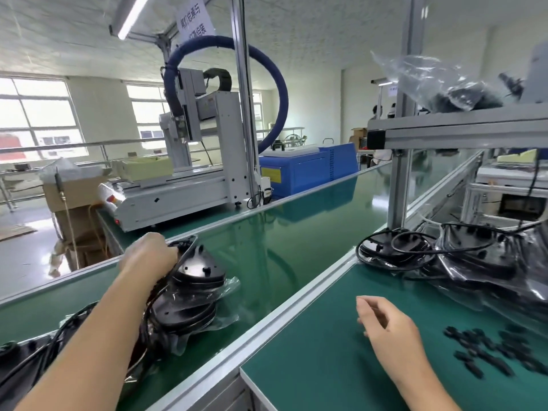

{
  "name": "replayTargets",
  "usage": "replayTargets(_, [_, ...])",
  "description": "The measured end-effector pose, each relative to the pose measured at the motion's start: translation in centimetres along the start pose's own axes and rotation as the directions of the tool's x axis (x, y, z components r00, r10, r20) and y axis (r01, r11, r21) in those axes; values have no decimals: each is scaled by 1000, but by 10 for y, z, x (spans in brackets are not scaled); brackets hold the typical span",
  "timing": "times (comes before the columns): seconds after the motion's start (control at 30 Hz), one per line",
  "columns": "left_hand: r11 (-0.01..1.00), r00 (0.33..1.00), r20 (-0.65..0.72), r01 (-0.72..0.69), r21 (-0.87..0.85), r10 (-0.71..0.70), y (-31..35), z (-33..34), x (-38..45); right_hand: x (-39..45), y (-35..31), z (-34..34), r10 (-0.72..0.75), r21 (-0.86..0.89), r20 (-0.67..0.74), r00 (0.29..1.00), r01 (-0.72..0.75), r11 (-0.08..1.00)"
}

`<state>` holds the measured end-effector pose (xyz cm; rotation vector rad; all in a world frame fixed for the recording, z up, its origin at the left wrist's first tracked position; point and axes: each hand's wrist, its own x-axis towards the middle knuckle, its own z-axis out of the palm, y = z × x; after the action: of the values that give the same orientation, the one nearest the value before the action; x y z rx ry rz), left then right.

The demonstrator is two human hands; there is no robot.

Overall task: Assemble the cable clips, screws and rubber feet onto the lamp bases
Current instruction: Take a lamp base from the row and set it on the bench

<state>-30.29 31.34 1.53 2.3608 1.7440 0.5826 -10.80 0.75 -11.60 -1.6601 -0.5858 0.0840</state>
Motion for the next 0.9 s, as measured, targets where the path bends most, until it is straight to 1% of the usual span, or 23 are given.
replayTargets(0.07, [997,994,-89,-67,-23,65,24,-8,-5,4,-2,-9,13,24,-62,998,-12,1000])
replayTargets(0.13, [978,971,-147,-199,-63,188,58,-8,-13,7,-5,-21,31,58,-122,992,-25,998])
replayTargets(0.23, [907,915,-164,-392,-152,368,117,8,-32,5,-9,-45,33,61,-181,983,-23,998])
replayTargets(0.33, [815,848,-88,-528,-238,523,179,39,-64,-3,-12,-73,31,35,-239,971,-23,999])
replayTargets(0.43, [706,754,-1,-616,-349,657,236,78,-102,-16,-13,-108,36,-6,-302,952,-40,999])
replayTargets(0.53, [597,658,62,-635,-490,751,285,109,-138,-32,-13,-143,31,-37,-375,927,-48,998])
replayTargets(0.6, [555,611,106,-615,-560,784,315,123,-156,-40,-11,-160,33,-42,-424,905,-57,998])
replayTargets(0.67, [565,602,176,-552,-614,779,343,135,-169,-47,-7,-172,37,-34,-479,877,-61,998])
replayTargets(0.7, [603,620,216,-524,-602,755,353,139,-172,-49,-6,-174,42,-24,-497,867,-62,998])
replayTargets(0.73, [651,650,235,-524,-549,722,360,142,-174,-49,-6,-173,48,-16,-508,860,-65,998])
replayTargets(0.77, [689,683,224,-546,-476,695,369,144,-176,-49,-4,-174,45,-20,-519,854,-65,998])
replayTargets(0.8, [710,708,190,-572,-412,680,376,145,-178,-48,-3,-175,37,-37,-525,850,-66,997])
replayTargets(0.83, [705,716,138,-603,-374,685,382,145,-180,-47,-2,-176,28,-55,-532,846,-67,996])
replayTargets(0.87, [674,706,70,-636,-375,705,390,143,-185,-45,-1,-177,20,-68,-545,838,-68,995])
replayTargets(0.9, [624,685,-1,-664,-413,729,397,141,-191,-43,-1,-178,17,-70,-559,829,-68,995])
